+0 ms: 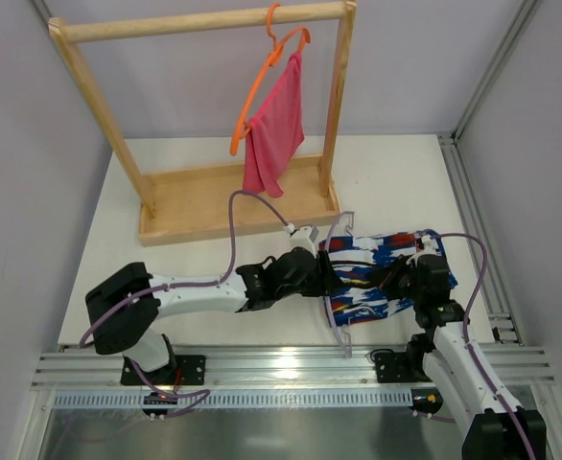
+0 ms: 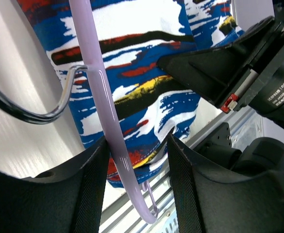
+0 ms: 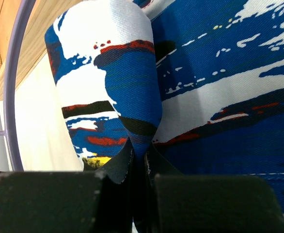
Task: Place the trousers on the hanger
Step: Place trousers on hanger
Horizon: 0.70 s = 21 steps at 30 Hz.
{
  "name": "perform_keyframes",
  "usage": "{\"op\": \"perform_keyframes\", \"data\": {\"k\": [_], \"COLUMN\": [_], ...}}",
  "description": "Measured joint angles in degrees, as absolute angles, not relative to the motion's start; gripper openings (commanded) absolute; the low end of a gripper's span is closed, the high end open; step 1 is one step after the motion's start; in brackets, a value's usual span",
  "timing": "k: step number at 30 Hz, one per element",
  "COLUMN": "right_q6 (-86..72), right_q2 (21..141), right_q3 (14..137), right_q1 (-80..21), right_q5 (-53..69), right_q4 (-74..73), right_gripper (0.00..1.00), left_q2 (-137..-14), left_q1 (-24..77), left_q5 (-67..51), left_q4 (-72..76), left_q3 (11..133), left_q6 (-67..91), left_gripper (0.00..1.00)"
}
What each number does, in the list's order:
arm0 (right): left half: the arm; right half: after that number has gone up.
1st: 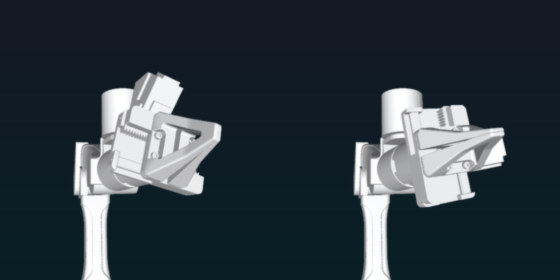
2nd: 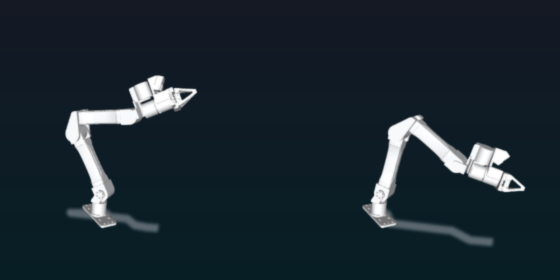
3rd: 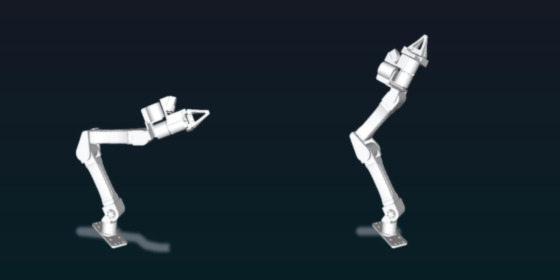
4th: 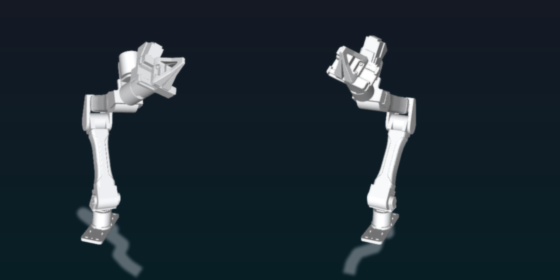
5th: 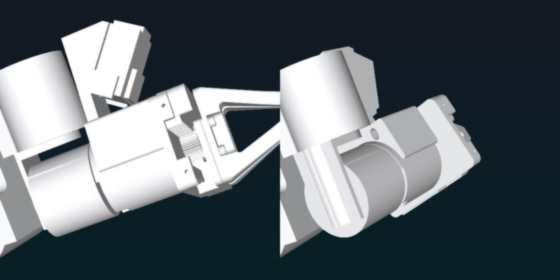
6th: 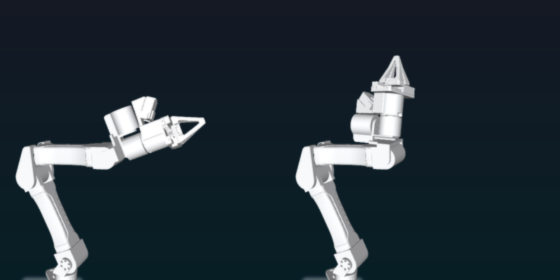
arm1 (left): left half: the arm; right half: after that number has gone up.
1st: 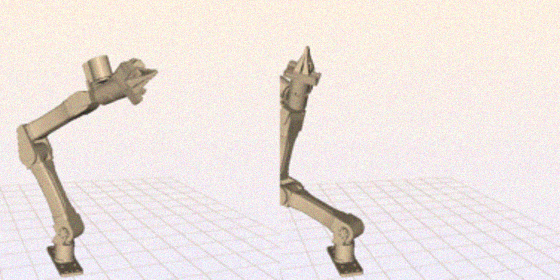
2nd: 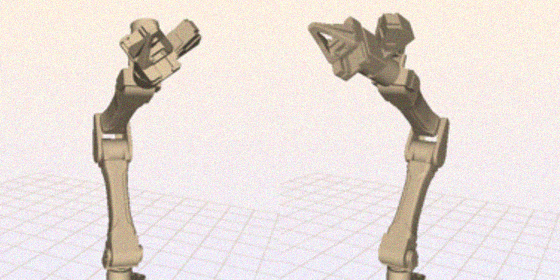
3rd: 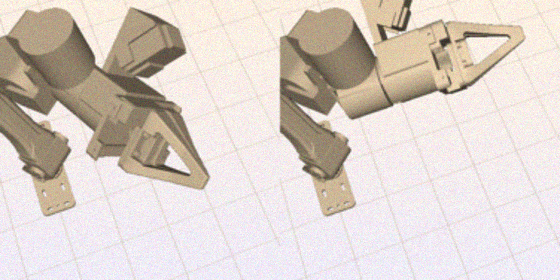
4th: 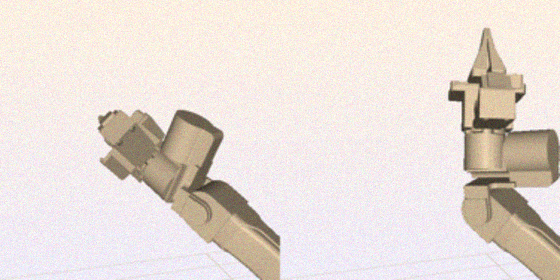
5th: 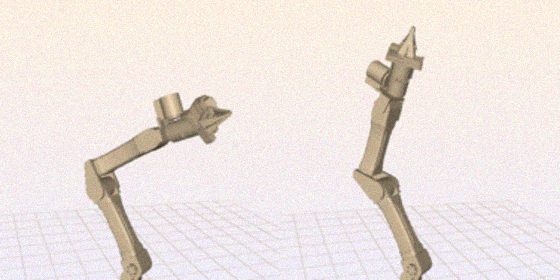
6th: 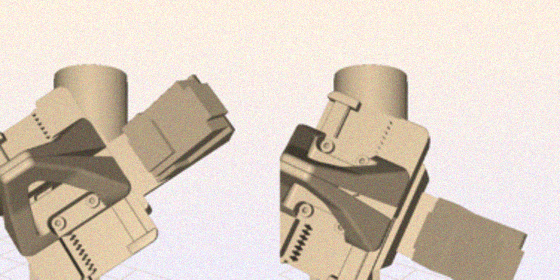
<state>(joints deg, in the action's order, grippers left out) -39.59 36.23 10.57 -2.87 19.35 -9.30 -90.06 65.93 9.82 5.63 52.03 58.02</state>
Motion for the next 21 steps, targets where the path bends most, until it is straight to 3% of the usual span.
{"op": "perform_keyframes", "data": {"k": [6,9,13,15,21], "right_q6": [-39.62,-39.59,-39.46,-39.38,-38.96], "right_q2": [35.99,35.83,35.59,35.62,34.41], "right_q3": [9.91,9.54,9.52,9.52,9.52], "right_q1": [-2.87,-2.87,-2.87,-2.87,-3.09], "right_q5": [19.25,19.16,19.2,19.57,21.47], "right_q4": [-8.69,-8.58,-8.6,-8.6,-8.95], "right_gripper": [0.04,0.04,0.04,0.04,0.04], "left_q2": [-90.32,-92.09,-94.52,-94.96,-95.15], "left_q1": [65.93,65.93,65.93,65.93,65.89], "left_q5": [14.04,15.94,16.8,16.99,18.13], "left_q4": [5.08,2.57,1.56,1.37,-3.88], "left_q3": [52.71,55.99,59.27,59.35,61.08], "left_q6": [57.39,56.9,56.6,57.06,59.29], "left_gripper": [0.46,0.4,0.1,0.0,0.0]}}
